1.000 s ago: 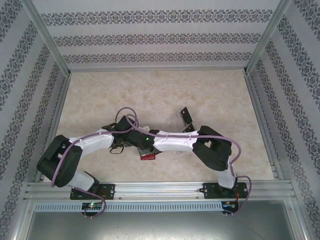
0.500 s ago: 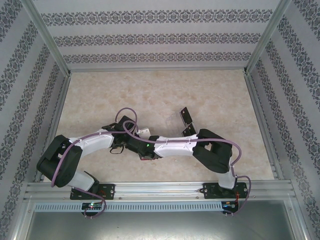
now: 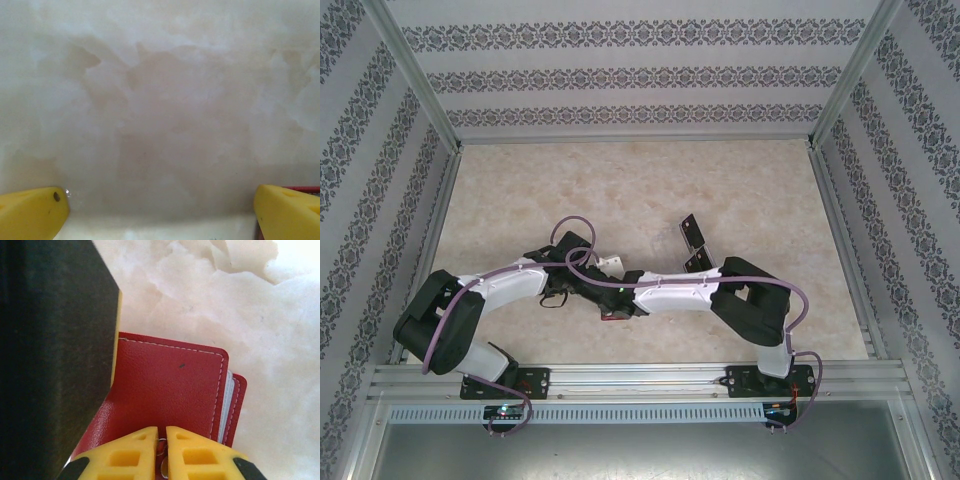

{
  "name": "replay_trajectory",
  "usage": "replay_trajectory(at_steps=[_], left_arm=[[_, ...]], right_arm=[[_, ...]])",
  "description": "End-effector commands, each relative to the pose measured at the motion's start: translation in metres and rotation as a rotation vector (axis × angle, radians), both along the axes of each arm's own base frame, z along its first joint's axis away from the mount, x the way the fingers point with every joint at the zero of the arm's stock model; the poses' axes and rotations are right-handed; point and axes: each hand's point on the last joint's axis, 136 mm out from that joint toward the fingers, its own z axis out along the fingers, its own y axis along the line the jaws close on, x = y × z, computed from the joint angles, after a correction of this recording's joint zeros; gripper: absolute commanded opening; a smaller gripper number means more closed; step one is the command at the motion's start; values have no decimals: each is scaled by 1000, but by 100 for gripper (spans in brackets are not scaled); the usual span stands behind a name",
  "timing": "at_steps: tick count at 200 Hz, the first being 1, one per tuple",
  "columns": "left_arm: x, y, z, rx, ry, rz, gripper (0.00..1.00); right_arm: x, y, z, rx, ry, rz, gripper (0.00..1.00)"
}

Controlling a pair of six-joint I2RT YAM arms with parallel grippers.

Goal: Put the credit cards into the card holder

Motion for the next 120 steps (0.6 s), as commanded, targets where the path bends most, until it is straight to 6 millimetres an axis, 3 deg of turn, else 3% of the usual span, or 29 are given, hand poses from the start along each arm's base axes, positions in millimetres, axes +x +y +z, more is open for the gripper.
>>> replay_trajectory(at_steps=[1,61,120], left_arm=[[-62,-42,-41,-210,282,-89,100],[-58,-44,-38,-199,280,-93,100],[-55,-43,-34,-193,270,-91,100]], right_arm=[[-91,-38,-74,-153,439,116,18],[-64,-12,-23,-66,339,167,32],[-55,1,-4,-42,300,189,37]])
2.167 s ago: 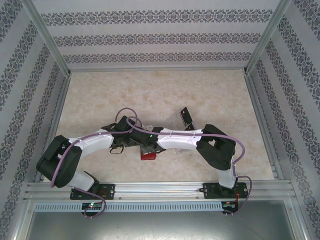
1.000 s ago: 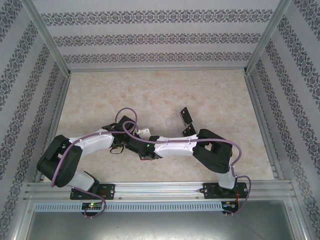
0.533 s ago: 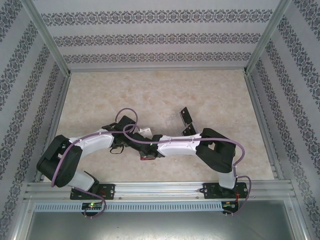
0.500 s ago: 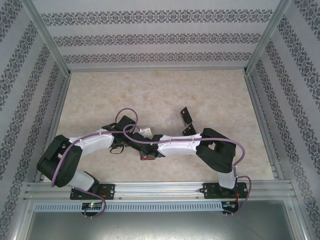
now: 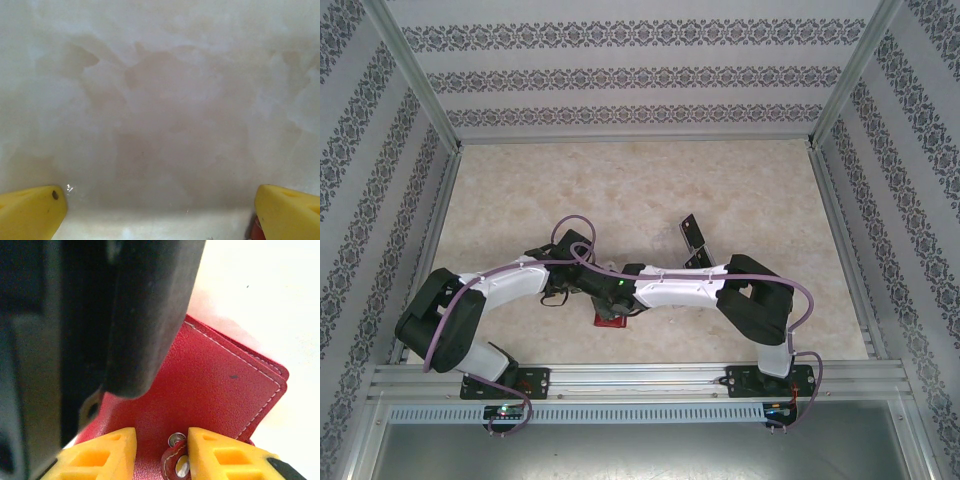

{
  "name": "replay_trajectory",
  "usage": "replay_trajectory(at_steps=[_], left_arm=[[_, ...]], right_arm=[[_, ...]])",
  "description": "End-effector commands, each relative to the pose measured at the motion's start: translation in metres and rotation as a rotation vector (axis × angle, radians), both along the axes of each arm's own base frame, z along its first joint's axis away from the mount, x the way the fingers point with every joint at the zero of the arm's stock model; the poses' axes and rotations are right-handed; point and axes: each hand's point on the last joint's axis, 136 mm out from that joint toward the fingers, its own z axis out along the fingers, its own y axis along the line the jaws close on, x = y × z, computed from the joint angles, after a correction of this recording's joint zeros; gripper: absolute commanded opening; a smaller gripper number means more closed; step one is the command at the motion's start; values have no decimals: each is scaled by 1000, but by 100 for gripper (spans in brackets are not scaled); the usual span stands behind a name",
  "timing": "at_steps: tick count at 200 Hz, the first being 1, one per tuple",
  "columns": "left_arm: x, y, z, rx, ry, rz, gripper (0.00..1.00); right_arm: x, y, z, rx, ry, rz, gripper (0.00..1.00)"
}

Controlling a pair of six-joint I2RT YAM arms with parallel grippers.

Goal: Put the credit cards into the card holder

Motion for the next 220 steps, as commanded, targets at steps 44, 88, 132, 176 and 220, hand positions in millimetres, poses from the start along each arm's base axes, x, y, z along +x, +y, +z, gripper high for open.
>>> replay_trajectory(at_steps=[44,88,132,176,220], left_arm=[[-58,-41,-38,-193,261,-98,100],[-57,-42,-37,-194,258,-100,100],[-58,-42,-38,-195,261,-101,100],[-57,-43,-39,-199,263,-102,100],[-57,-43,-40,-198,262,-98,100]], right_arm=[[-18,-11,-2,-66,56,72,43],[-13,-7,9,-49,32,75,44],[-11,-4,16,-33,21,79,44],[-5,-2,30,-1,-24,72,45],[5,-3,54,23,-97,55,47]])
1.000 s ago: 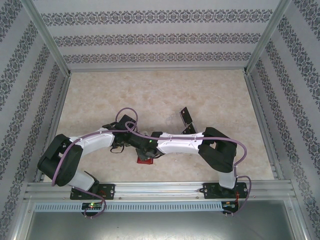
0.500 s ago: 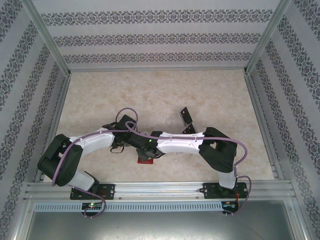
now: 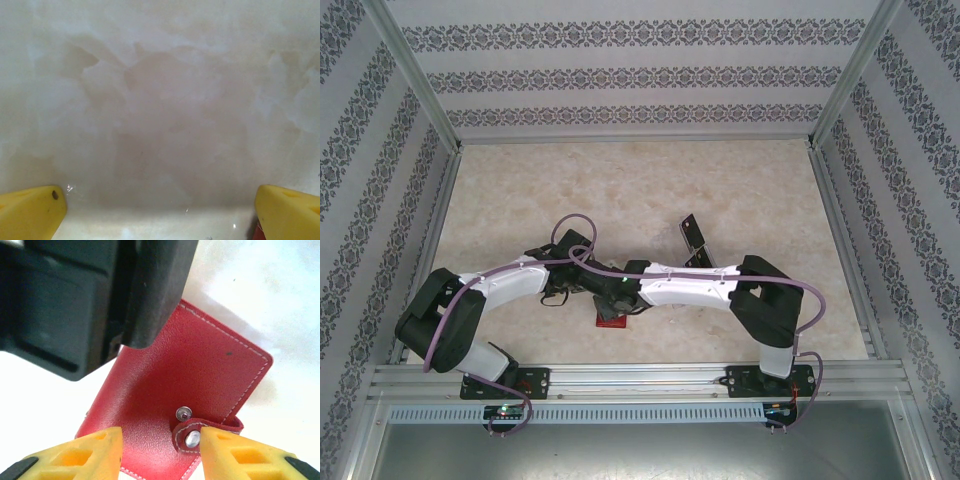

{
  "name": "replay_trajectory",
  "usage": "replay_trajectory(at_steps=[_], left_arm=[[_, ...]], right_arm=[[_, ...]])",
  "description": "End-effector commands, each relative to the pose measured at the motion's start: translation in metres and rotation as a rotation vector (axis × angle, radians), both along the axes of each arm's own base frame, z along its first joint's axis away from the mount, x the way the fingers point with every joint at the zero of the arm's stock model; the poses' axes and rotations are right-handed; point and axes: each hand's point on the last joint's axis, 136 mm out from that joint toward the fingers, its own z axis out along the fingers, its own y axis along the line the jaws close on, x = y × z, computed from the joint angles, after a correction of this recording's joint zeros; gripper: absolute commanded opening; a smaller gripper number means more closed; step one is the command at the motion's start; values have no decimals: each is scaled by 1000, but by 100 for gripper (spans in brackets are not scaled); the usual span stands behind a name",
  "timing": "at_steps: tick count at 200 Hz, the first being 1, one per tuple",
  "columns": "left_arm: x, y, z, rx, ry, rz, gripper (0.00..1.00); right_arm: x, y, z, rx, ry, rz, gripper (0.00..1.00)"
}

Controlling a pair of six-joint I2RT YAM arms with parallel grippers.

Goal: Put the credit cards into the card holder

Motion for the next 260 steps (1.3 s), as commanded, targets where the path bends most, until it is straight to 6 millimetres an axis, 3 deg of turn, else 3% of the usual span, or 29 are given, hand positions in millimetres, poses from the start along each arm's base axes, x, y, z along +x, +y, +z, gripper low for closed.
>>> replay_trajectory(at_steps=[1,27,60,108,181,260], left_arm=[[-57,-43,-39,-199,260,-97,100],[-57,-43,-39,-200,260,-96,100],[-57,-43,-39,-201,258,-96,100],[-58,-42,-39,-202,256,-97,100],[-60,-43,-40,-209,260,-105,100],[-59,-43,-42,-212,260,-103,100]], right_arm=[[7,4,30,31,-84,15,46],[10,-10,34,17,-105,-19,47],[8,-30,20,-5,-78,-77,41],[-4,-40,-4,-29,-22,-90,8],[3,-28,-16,-48,-20,-70,4],[13,-19,-15,-35,-20,-58,2]])
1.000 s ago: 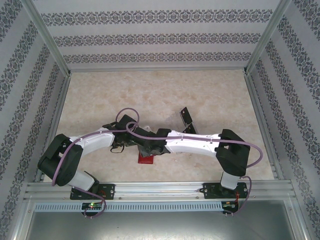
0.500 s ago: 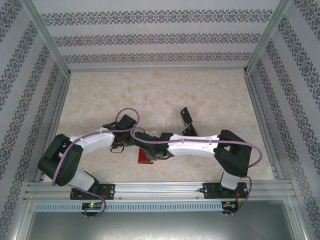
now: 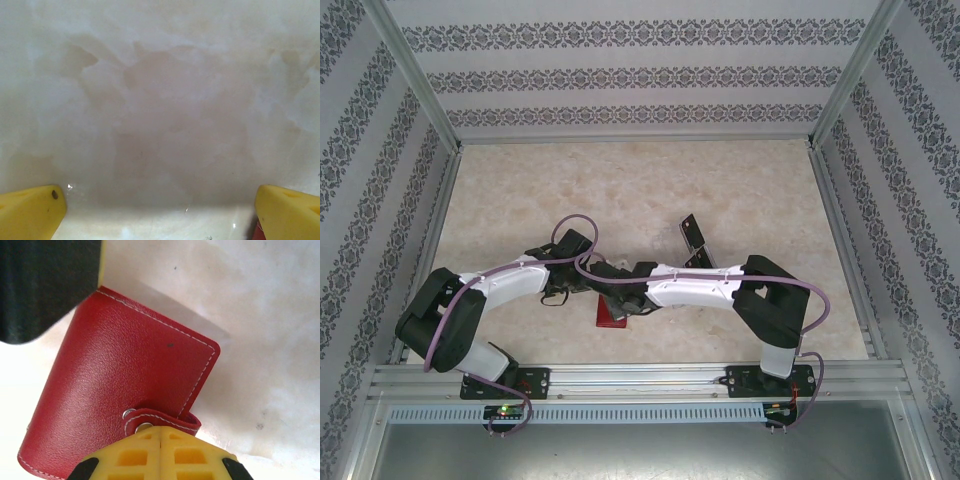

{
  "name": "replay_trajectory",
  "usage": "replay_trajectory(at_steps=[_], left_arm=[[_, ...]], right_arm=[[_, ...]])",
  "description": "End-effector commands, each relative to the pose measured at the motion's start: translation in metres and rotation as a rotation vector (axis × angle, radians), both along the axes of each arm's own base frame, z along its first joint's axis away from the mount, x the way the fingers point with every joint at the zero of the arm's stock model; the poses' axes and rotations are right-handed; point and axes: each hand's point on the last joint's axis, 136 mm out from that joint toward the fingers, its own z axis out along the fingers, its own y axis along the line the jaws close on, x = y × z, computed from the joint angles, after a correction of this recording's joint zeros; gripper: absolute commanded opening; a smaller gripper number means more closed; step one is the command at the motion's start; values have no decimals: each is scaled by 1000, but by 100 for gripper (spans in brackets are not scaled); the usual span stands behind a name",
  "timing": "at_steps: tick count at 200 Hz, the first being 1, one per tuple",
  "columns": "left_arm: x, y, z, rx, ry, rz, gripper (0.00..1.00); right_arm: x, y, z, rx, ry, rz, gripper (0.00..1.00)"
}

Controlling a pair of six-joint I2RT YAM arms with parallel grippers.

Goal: Put the credit cards into the card holder

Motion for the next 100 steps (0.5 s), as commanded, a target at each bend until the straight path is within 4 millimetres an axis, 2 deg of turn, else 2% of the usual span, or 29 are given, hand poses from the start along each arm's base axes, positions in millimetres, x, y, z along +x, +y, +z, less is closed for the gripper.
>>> replay_trajectory(at_steps=[1,57,100], left_arm=[[-57,-44,-41,-215,252,-100,100],[-58,-45,-41,-218,254,-102,100],[-59,-44,-42,-218,255,-101,100]], right_arm=[[5,6,0,5,1,16,2],[5,12,-5,14,17,20,1],[7,16,0,26,7,24,0]])
